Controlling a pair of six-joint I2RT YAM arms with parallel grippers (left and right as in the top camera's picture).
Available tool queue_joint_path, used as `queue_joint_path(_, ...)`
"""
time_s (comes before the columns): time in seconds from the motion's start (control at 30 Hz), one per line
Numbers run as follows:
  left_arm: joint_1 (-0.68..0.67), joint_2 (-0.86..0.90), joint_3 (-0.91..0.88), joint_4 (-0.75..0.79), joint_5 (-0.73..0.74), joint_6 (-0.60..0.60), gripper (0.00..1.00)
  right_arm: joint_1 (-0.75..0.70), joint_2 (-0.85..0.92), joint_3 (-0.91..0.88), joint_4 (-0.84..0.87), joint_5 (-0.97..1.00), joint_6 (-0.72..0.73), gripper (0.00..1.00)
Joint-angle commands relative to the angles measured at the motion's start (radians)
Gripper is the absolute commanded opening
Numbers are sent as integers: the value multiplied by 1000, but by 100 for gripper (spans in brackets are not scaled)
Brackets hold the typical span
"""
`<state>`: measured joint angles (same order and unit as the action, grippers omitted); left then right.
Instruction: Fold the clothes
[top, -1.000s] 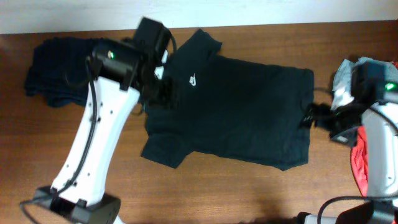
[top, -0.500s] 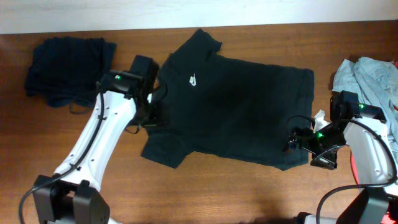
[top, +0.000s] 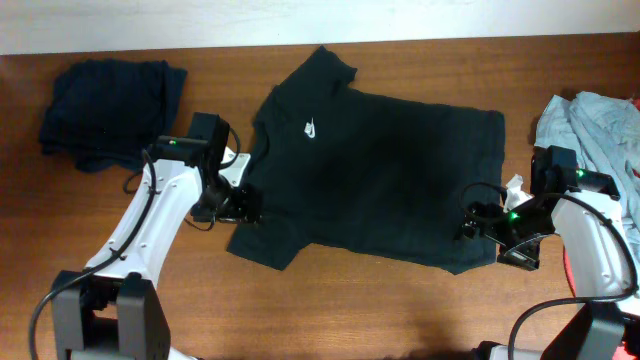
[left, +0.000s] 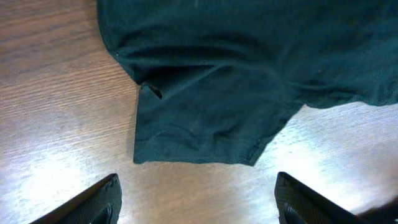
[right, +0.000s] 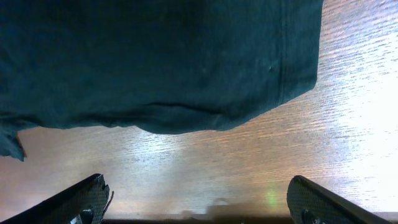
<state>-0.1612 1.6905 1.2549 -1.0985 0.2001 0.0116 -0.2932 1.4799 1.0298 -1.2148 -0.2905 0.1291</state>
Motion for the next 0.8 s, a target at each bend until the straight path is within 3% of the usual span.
queue_joint_path(0.0, 5, -16, -64, 34, -21, 42, 78, 7, -19, -9, 2, -13, 11, 97)
queue_joint_path(0.33, 12, -4, -237, 267, -85, 42, 74, 7, -19, -9, 2, -13, 11, 97)
queue_joint_path(0.77, 29, 119, -277, 303, -42, 42, 71, 7, -19, -9, 5, -13, 11, 97)
